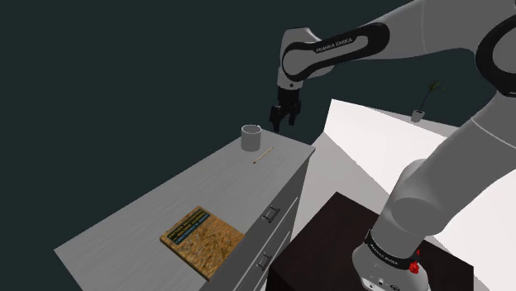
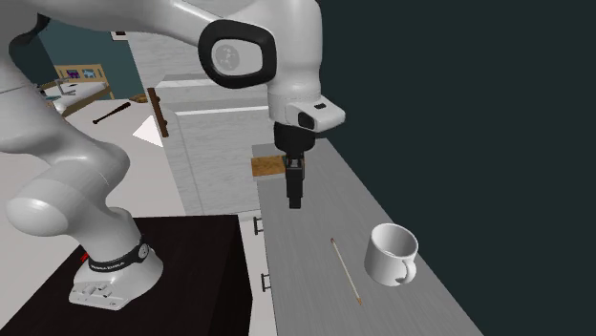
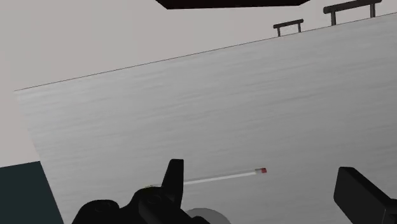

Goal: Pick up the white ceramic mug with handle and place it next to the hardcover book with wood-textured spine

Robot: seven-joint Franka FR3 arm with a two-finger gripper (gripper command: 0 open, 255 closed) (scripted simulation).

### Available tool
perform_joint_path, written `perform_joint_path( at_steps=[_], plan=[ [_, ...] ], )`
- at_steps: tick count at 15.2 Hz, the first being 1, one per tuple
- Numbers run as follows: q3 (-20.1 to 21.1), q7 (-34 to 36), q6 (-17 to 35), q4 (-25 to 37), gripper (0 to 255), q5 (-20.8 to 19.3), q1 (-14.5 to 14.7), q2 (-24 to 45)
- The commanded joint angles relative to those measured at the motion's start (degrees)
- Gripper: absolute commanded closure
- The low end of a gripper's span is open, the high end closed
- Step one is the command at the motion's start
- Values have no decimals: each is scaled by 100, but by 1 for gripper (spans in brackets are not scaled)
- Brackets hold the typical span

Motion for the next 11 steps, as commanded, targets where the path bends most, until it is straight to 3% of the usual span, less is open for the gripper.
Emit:
perform_joint_path(
  at_steps=[1, 11],
  plan=[
    [-11, -30, 286, 214, 0, 40, 23, 424],
    [-21, -253, 1146, 1764, 0, 295, 47, 2496]
  ],
)
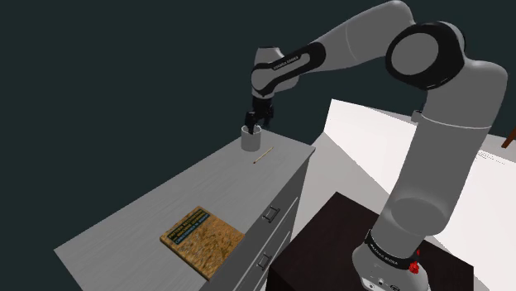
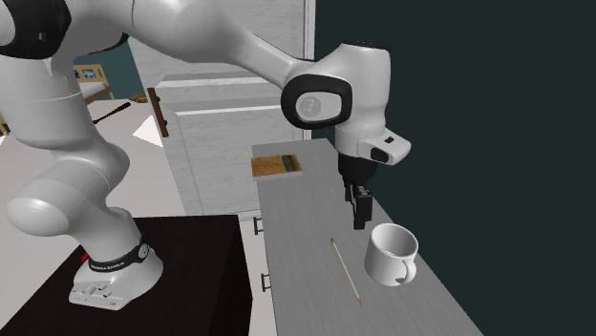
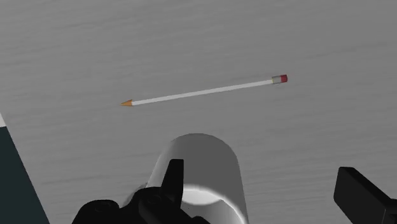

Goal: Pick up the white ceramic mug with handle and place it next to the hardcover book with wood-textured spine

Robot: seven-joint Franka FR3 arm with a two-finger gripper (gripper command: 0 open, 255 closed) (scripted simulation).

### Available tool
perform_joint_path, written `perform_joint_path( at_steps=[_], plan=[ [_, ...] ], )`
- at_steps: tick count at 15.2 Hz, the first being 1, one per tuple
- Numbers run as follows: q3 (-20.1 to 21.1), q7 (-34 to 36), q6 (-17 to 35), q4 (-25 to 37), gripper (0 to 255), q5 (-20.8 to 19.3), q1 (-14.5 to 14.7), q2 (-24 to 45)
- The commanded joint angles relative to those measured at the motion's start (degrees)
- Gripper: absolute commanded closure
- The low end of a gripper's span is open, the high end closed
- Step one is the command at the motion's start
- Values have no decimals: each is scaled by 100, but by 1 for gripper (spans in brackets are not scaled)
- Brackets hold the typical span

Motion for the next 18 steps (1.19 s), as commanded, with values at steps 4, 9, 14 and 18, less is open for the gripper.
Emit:
perform_joint_path(
  at_steps=[4, 9, 14, 18],
  plan=[
    [38, -96, 186, 1054, 0, 133, -25, 1066],
    [62, -132, 383, 1401, 0, 184, -49, 1554],
    [72, -146, 648, 1336, 0, 206, -60, 1755],
    [72, -146, 648, 1338, 0, 206, -60, 1756]
  ],
)
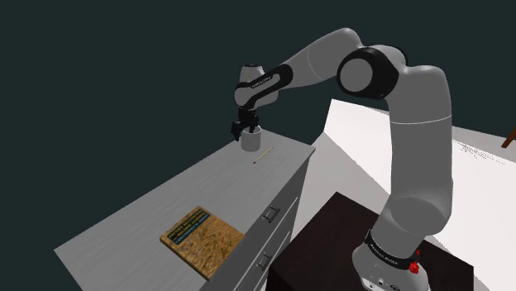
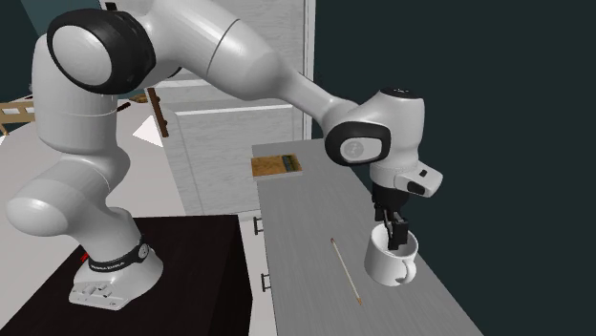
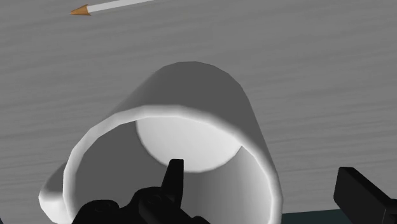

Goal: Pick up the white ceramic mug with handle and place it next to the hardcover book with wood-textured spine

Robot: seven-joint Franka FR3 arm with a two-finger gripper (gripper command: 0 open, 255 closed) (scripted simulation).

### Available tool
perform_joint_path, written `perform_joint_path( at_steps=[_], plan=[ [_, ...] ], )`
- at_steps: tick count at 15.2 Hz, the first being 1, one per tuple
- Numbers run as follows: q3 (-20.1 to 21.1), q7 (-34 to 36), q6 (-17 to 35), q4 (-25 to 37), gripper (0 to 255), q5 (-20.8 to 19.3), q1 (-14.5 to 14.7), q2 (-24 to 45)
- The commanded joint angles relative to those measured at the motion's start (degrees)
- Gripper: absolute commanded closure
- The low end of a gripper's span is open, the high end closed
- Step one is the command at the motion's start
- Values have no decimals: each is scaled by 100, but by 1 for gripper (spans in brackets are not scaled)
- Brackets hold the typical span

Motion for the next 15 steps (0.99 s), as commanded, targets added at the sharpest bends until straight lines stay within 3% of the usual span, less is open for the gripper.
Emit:
perform_joint_path(
  at_steps=[1, 3, 4, 15],
  plan=[
    [0, -1, 3, 1, 0, 1, -1, 3],
    [0, -1, 2, 0, 0, 1, -1, 2],
    [0, -1, 2, 0, 255, 1, -1, 2],
    [-4, 3, -123, 56, 255, -8, 2, -68]
  ],
)
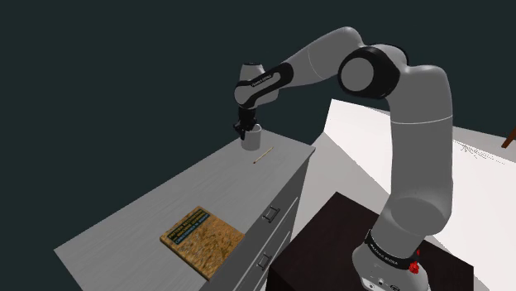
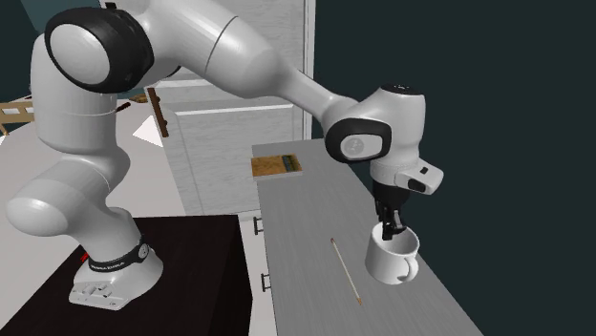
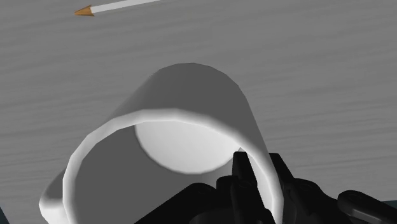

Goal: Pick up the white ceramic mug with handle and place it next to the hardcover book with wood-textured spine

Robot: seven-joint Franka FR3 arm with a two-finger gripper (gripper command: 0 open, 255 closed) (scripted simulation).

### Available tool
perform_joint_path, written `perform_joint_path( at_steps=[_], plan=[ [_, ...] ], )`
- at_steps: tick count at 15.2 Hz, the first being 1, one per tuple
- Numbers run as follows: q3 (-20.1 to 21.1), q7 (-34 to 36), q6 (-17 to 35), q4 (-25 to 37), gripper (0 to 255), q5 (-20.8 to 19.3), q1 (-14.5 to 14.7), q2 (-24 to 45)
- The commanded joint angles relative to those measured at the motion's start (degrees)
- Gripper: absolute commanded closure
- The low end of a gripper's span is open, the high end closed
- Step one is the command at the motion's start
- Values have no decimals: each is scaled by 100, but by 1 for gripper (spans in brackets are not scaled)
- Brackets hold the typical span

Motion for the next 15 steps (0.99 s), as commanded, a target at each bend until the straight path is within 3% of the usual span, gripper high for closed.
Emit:
perform_joint_path(
  at_steps=[1, 15],
  plan=[
    [-4, 2, -117, 60, 255, -7, 1, -60],
    [-24, 20, -1052, 634, 255, -50, 10, -424]
  ],
)
